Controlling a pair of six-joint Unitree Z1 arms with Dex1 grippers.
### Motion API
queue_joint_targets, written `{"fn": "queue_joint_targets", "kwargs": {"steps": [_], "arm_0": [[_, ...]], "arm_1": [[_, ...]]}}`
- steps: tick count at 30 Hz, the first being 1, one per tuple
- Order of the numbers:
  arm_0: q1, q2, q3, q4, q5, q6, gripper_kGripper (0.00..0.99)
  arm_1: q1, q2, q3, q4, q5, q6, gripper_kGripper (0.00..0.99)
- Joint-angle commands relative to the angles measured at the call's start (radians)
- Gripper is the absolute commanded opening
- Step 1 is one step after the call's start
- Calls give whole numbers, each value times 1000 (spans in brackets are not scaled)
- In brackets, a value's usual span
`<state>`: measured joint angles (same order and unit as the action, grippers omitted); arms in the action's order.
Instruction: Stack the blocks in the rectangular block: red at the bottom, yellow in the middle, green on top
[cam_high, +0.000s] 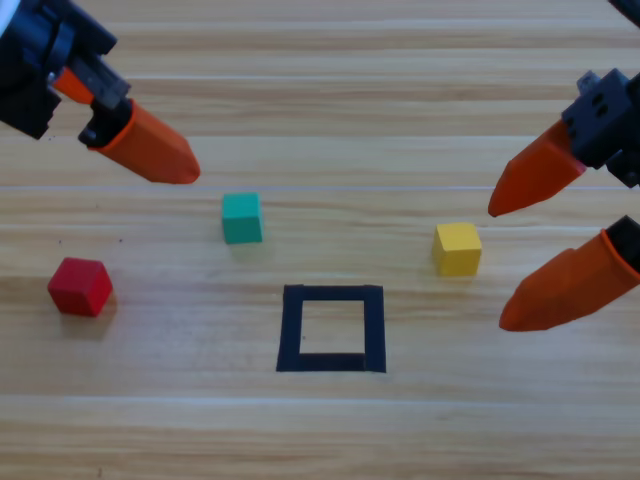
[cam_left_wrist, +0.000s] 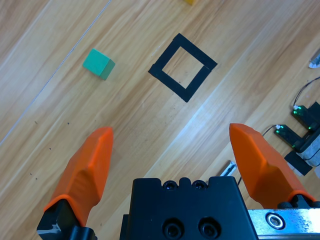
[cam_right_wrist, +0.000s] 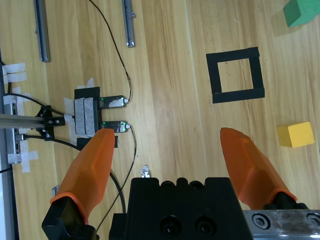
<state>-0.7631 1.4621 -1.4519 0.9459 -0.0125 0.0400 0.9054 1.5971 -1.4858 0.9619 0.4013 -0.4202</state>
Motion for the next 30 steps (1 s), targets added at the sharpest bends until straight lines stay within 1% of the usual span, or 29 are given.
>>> {"fn": "queue_joint_targets", "kwargs": {"steps": [1, 3, 6, 7, 8, 9, 11, 13, 14, 17, 19, 21, 23, 25, 27, 30], "arm_0": [[-21, -28, 24, 13, 9, -17, 990], [-19, -26, 27, 13, 9, -19, 990], [-19, -25, 28, 13, 11, -19, 990], [-19, -23, 28, 13, 11, -19, 990], [-19, -23, 28, 13, 13, -19, 990], [-21, -23, 28, 13, 16, -22, 990], [-19, -22, 28, 13, 23, -29, 990], [-19, -19, 24, 13, 51, -65, 990], [-19, -14, 19, 13, 65, -84, 988], [11, -3, 1, 14, 134, -184, 969], [82, 7, -19, 31, 135, -239, 960], [142, 7, -15, 47, 135, -278, 962], [202, 11, 10, 56, 137, -299, 962], [255, 18, 54, 54, 141, -310, 965], [283, 41, 87, 53, 166, -330, 969], [289, 95, 119, 54, 213, -365, 968]], "arm_1": [[29, 20, -1, -14, -24, 12, 934], [29, 18, 1, -14, -30, 21, 934], [29, 12, 2, -15, -61, 43, 934], [29, 9, 9, -26, -76, 70, 934], [27, 3, 21, -45, -108, 104, 936], [27, -3, 33, -63, -162, 132, 936], [27, -9, 50, -103, -309, 204, 937], [26, -5, 55, -123, -437, 270, 939], [21, 1, 55, -127, -473, 299, 943], [20, 34, 75, -173, -593, 405, 963], [18, 77, 75, -178, -641, 479, 985], [9, 113, 75, -178, -693, 555, 986], [6, 136, 64, -177, -733, 617, 986], [-2, 132, 56, -175, -739, 672, 986], [-16, 127, 58, -177, -737, 732, 986], [-19, 172, 49, -177, -725, 773, 986]]}}
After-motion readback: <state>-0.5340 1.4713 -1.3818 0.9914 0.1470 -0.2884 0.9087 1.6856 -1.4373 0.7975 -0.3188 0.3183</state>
